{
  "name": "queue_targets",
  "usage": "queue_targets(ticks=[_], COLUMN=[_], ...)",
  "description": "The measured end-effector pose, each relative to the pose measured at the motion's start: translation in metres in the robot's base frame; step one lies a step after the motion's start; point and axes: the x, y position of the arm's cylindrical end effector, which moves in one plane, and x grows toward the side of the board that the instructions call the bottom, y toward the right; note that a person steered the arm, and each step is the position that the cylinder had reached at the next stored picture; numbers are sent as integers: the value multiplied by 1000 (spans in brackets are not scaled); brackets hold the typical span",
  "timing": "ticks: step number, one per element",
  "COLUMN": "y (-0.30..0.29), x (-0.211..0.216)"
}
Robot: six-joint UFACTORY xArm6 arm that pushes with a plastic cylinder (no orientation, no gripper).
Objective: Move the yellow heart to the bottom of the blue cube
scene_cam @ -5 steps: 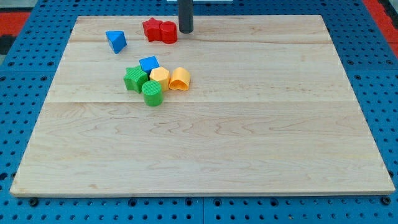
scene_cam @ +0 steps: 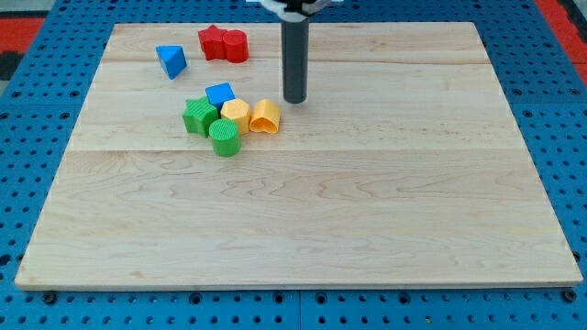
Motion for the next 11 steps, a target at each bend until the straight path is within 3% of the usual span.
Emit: queue_targets(ticks=[2, 4, 5, 6, 9, 11], y=[-19, -86, -50, -83, -167, -124], x=[63, 78, 130, 143, 133, 107])
